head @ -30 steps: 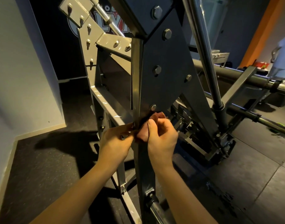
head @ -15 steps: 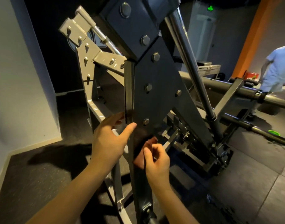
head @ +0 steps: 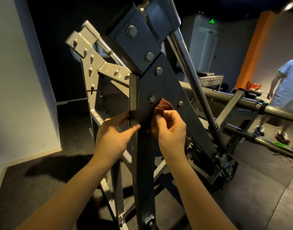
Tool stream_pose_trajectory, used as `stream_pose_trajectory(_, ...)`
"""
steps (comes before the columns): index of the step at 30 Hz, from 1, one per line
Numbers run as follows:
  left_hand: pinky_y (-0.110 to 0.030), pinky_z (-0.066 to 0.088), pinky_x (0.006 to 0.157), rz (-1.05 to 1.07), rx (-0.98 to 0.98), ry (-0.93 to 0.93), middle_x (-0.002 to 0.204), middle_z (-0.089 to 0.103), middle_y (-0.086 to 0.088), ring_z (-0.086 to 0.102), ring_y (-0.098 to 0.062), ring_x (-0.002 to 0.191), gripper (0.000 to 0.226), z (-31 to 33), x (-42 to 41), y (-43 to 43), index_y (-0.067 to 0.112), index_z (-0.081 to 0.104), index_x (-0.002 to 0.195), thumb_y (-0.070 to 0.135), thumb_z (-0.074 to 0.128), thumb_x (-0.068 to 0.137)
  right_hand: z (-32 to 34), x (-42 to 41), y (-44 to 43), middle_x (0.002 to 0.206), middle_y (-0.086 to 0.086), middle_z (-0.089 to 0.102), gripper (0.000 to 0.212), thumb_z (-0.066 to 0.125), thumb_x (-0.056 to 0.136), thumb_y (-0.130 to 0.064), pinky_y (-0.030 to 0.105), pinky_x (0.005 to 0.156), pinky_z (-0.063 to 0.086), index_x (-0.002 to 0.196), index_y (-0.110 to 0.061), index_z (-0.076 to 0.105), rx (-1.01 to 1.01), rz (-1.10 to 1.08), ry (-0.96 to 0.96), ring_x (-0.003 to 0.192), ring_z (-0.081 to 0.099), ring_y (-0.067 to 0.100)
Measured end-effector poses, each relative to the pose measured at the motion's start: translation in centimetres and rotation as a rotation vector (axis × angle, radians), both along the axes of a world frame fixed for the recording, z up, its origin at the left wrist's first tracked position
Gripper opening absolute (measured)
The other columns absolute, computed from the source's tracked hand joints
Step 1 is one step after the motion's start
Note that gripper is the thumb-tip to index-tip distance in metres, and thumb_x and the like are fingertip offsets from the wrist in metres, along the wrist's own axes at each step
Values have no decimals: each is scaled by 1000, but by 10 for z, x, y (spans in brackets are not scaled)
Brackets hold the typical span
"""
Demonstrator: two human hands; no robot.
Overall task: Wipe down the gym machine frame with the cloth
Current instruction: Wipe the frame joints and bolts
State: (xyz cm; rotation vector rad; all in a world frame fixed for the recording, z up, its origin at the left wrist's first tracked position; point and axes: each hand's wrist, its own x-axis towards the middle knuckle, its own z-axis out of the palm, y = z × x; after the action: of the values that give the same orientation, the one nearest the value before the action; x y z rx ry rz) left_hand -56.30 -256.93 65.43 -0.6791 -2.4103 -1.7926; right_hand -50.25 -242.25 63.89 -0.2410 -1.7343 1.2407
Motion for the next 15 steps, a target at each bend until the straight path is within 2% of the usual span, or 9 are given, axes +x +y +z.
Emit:
stream_pose_trajectory(1,-6,39,68,-3,-8,-25,99,60,5,58,-4,85,28,1,-2,0,43,55,106,46,75,87,2,3,0,95,-10,67,7,60,101,-15,22,85,58,103,-19,65,67,55,-27,97,67,5)
stream_pose_trajectory(2,-8,39,66,-12,-26,-45,97,61,2,58,-8,84,28,3,-3,-1,39,56,106,46,75,87,6,7,4,94,-11,68,7,61,101,-15,24,85,59,102,-20,65,105,81,-56,97,67,5)
stream_pose_trajectory(4,-7,41,52,-28,-59,-41,86,63,-1,58,-4,71,27,7,-5,-2,31,59,105,44,75,88,19,7,16,95,-9,68,6,61,101,-18,31,85,61,102,-22,65,70,25,-41,95,68,5)
stream_pose_trajectory(5,-6,41,51,-27,-56,-18,84,63,1,58,-2,70,26,8,-6,-3,32,60,104,43,75,88,30,4,23,97,-7,69,6,60,102,-19,34,86,61,103,-21,65,18,-26,-4,95,69,6)
stream_pose_trajectory(7,-8,40,64,-15,-26,51,94,63,9,59,-2,83,26,11,-9,-5,41,58,103,44,77,86,54,-5,31,102,-6,70,7,59,102,-21,37,89,61,107,-23,64,-51,-131,75,99,68,5)
stream_pose_trajectory(9,-15,39,77,-12,-2,106,101,55,22,52,2,96,24,16,-12,-5,50,57,96,44,78,85,75,-13,26,103,-7,70,8,59,102,-21,33,89,61,106,-26,64,-60,-167,133,98,68,3)
stream_pose_trajectory(10,-18,42,82,-16,1,117,99,54,23,52,1,97,24,18,-13,-5,52,56,92,44,78,85,80,-16,21,103,-7,70,8,59,102,-20,30,88,61,106,-25,63,-61,-157,150,98,68,2)
stream_pose_trajectory(13,-32,52,86,-26,-4,110,91,59,8,61,-16,92,25,19,-17,-3,52,55,88,42,78,85,81,-15,4,104,-9,68,10,58,102,-16,13,80,56,109,-22,64,20,-77,162,98,65,-5)
stream_pose_trajectory(15,-31,52,81,-36,6,107,94,61,5,63,-17,90,25,20,-17,-2,50,56,89,41,79,85,78,-11,3,102,-17,64,12,59,102,-14,5,78,50,107,-24,63,106,-28,150,99,60,-13)
